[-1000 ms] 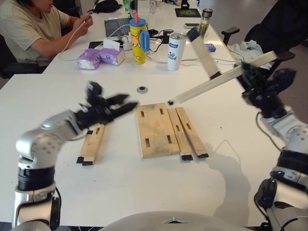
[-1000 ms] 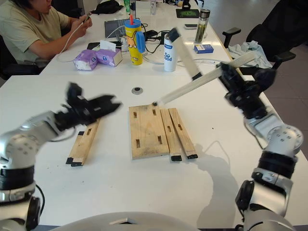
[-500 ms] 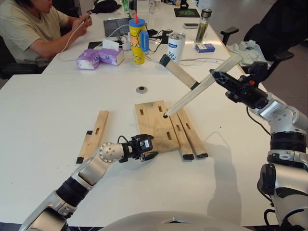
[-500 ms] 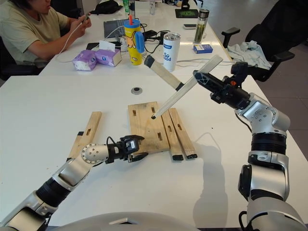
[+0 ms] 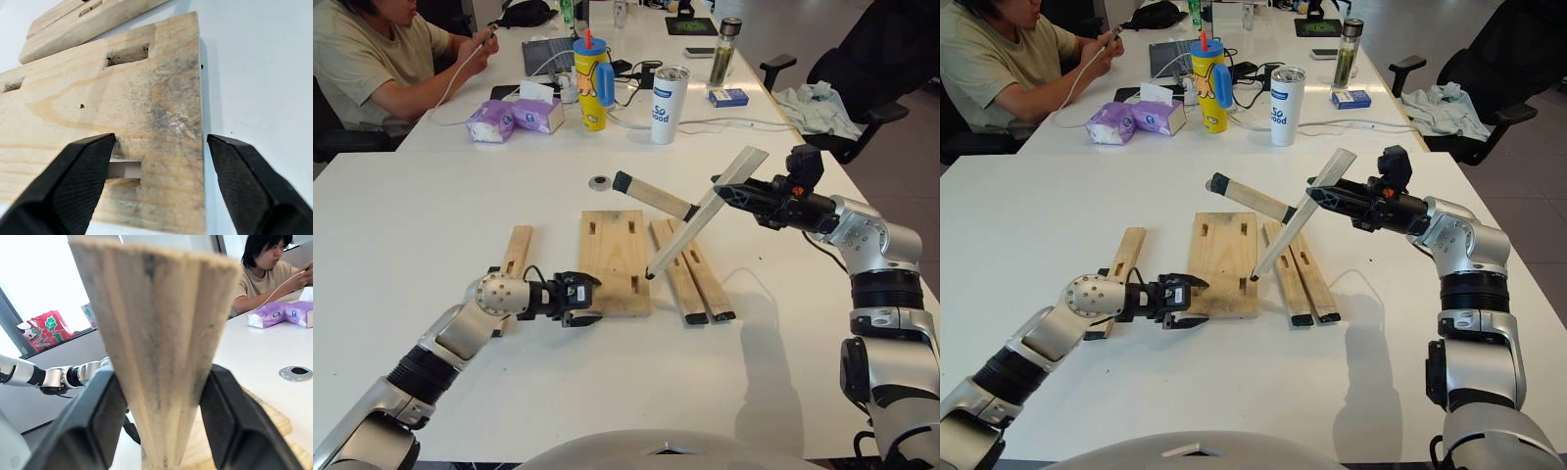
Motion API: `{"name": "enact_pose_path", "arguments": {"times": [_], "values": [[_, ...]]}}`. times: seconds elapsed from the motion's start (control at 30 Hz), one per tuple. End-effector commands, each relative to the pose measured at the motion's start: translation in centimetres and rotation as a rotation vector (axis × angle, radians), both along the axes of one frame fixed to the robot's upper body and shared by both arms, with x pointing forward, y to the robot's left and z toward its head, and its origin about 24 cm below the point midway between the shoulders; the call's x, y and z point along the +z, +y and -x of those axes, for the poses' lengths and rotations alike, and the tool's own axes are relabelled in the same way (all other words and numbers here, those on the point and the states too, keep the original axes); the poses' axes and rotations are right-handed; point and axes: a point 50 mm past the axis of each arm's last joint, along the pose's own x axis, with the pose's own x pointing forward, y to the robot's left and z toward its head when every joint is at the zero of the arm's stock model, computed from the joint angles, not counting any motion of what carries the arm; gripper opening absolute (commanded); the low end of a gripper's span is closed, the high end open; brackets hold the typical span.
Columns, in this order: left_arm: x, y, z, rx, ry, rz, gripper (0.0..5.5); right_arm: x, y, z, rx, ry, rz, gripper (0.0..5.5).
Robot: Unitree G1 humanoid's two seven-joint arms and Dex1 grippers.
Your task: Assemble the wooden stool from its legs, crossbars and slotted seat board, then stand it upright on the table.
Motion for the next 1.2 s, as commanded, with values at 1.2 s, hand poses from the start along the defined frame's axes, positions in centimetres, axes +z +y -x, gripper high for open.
{"name": "enact_pose_path", "arguments": {"times": [1.2], "values": [[-6.1,-0.2,3.6,0.004,0.198,-0.103,3.48,-3.4,5.0,1.3,0.085,-0.4,0.393,2.05]]}}
